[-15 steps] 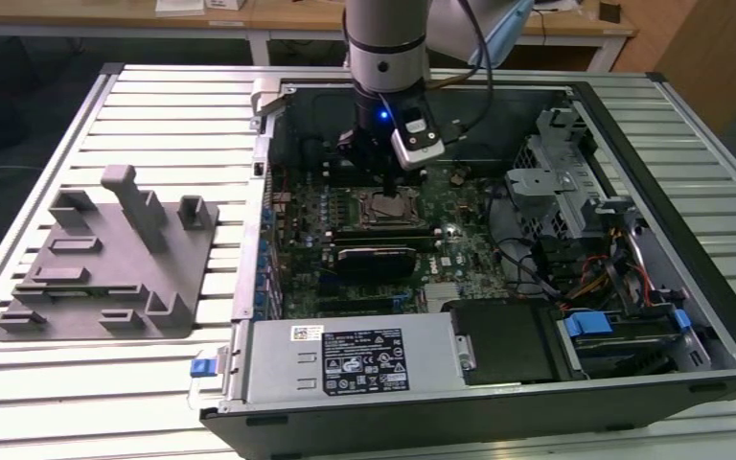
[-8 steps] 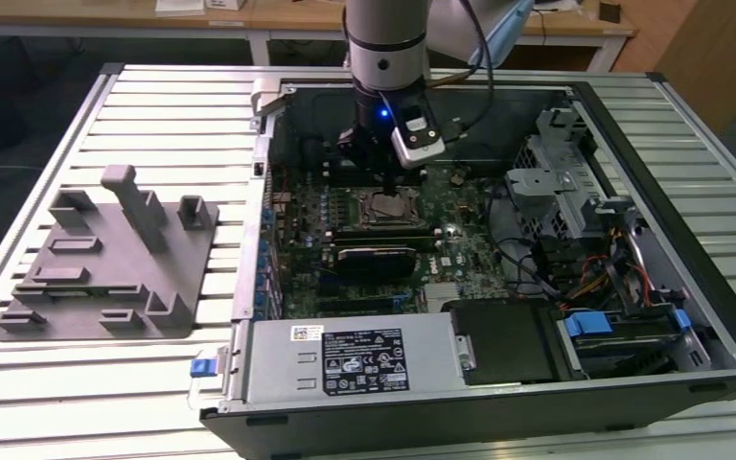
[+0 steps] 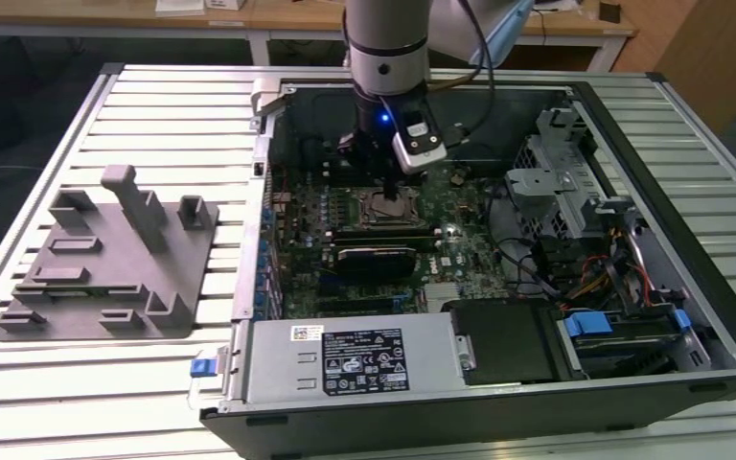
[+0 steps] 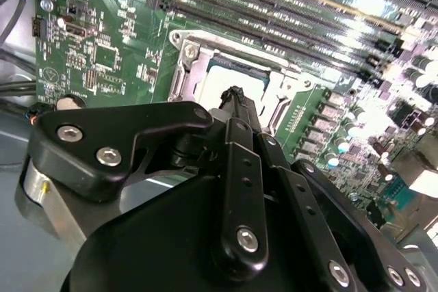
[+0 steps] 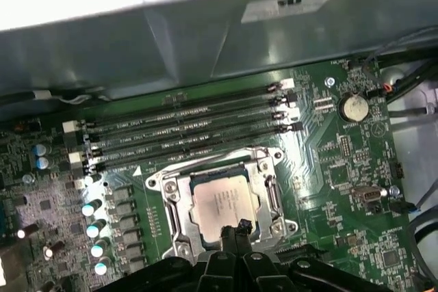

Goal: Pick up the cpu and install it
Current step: 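Install the second cpu locking lever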

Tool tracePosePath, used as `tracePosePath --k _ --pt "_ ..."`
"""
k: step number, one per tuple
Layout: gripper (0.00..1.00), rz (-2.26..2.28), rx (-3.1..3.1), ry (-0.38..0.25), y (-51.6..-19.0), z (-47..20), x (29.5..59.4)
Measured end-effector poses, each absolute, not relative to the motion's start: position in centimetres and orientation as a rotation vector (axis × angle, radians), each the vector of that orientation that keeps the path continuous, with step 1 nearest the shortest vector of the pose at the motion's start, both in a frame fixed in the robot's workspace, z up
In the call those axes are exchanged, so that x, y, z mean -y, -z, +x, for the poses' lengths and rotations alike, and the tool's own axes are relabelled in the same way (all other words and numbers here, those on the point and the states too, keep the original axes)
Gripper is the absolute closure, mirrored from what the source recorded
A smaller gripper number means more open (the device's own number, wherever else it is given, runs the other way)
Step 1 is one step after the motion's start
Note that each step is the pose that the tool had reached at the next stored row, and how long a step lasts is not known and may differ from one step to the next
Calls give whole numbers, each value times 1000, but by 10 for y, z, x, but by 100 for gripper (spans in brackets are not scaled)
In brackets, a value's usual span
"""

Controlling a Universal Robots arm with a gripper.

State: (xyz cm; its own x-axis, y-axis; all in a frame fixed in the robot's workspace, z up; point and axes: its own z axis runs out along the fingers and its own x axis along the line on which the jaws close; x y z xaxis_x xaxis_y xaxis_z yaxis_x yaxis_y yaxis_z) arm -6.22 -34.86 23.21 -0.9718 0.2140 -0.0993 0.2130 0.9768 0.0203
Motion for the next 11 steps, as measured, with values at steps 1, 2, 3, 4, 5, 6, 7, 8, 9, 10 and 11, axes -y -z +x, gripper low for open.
tracePosePath --k 1,2,3,4,5,6,7,8,9,10,11 --pt "89 327 -3023 -14 -232 -62 350" --pt "89 327 -3023 -14 -232 -62 351" --pt "89 327 -3023 -14 -232 -62 351" --pt "89 327 -3023 -14 -232 -62 352" --pt "89 327 -3023 -14 -232 -62 352" --pt "89 327 -3023 -14 -232 -62 352" --pt "89 327 -3023 -14 -232 -62 353" --pt "89 327 -3023 -14 -232 -62 353" --pt "89 327 -3023 -14 -232 -62 353" --pt "89 327 -3023 -14 -232 -62 354" --pt "89 327 -3023 -14 -232 -62 354"
